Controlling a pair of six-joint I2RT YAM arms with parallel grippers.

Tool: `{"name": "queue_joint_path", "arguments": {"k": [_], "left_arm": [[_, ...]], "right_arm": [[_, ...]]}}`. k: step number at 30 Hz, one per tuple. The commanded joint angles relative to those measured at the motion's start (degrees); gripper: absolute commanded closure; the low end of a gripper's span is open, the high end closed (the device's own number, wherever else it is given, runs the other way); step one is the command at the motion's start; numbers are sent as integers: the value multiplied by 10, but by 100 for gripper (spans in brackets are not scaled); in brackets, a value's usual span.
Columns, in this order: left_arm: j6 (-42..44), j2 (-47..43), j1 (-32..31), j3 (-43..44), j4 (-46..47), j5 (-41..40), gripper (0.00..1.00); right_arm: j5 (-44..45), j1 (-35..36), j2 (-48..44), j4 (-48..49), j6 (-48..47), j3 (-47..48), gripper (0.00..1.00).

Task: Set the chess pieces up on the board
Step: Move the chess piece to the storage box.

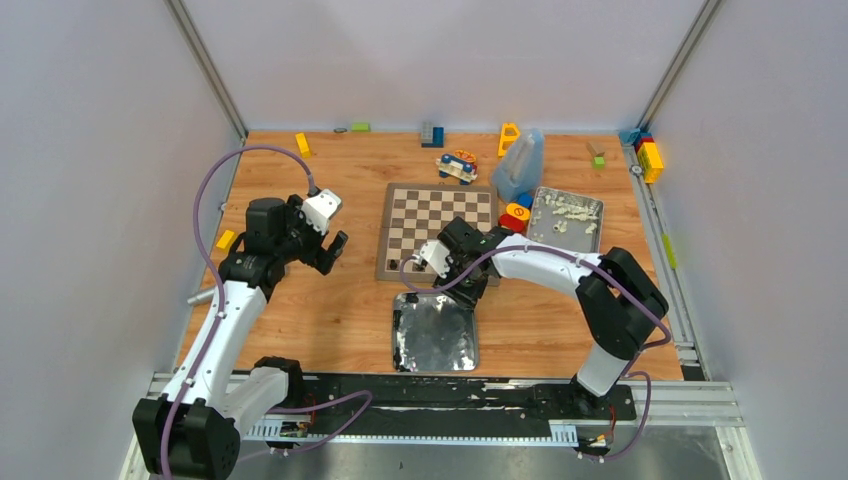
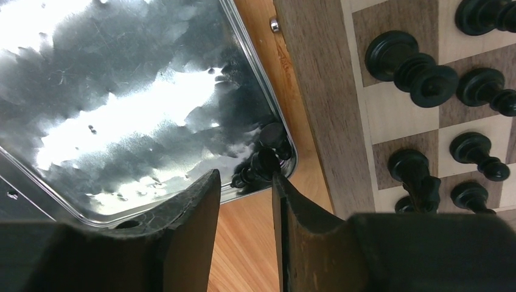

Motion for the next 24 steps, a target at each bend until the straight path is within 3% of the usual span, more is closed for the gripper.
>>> {"name": "queue_joint_path", "arguments": {"k": [1, 13, 24], "left_arm": [[6, -11, 4, -1, 16, 10, 0], [8, -13, 4, -2, 14, -16, 0], [12, -6, 3, 0, 17, 10, 0]], "right_arm": [[-9, 2, 11, 7, 8, -7, 63], [-17, 8, 21, 2, 5, -11, 65], [-26, 18, 32, 2, -2, -24, 65]]}}
